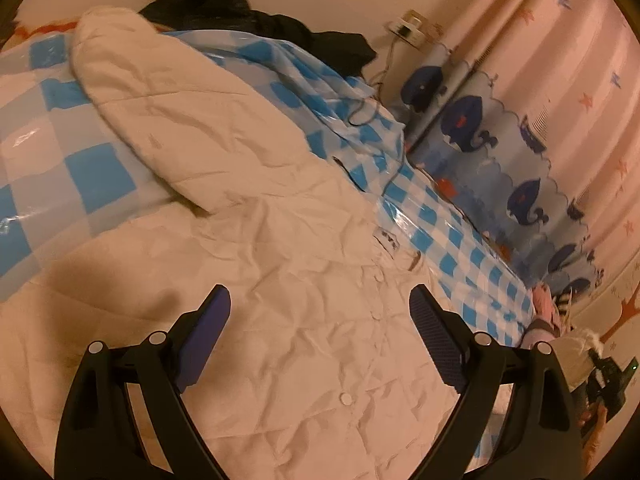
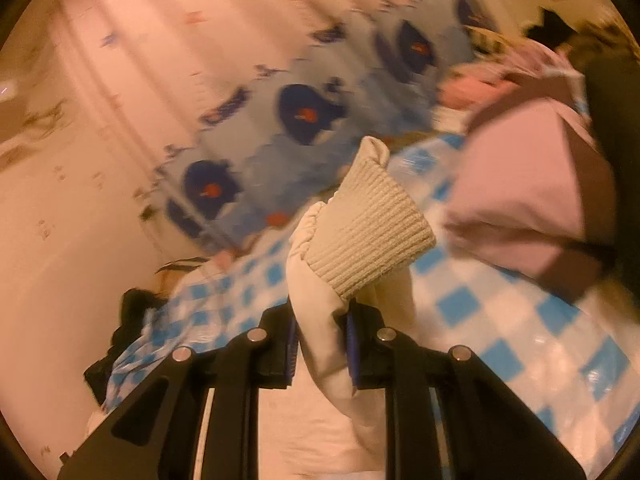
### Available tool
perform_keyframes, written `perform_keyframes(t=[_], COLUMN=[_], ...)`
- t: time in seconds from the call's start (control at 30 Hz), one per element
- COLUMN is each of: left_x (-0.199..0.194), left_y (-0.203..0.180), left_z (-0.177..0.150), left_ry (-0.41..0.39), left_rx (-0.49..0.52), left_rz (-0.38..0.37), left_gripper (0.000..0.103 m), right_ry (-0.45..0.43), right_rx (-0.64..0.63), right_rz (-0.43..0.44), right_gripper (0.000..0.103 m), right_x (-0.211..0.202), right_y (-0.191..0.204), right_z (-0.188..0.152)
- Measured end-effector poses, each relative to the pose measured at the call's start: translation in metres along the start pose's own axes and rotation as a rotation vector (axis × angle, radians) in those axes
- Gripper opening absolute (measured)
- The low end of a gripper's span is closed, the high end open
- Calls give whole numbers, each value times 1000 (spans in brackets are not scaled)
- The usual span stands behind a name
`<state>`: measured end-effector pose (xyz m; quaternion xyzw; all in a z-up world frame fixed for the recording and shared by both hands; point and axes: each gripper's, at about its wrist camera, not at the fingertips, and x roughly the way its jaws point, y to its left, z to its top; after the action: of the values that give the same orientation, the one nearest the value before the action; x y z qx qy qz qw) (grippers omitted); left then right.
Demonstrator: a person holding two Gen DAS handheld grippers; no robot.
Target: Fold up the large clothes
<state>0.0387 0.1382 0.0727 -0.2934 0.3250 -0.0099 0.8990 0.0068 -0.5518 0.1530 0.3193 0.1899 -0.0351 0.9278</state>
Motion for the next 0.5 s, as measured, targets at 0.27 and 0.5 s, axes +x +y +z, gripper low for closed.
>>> perform_keyframes(t=[0.27, 0.5], left_x=[-18, -32], left_y=[30, 63], left_z=[21, 38], left_ry=[-11, -26], left_rx=[-40, -111], left_rz=[27, 37], left_gripper=[87, 87], right_ry=[19, 74], right_rx=[-121, -236], right_rz=[122, 222], right_gripper=[20, 20], right_x=[6, 32], right_y=[118, 225], right_z=[-6, -36])
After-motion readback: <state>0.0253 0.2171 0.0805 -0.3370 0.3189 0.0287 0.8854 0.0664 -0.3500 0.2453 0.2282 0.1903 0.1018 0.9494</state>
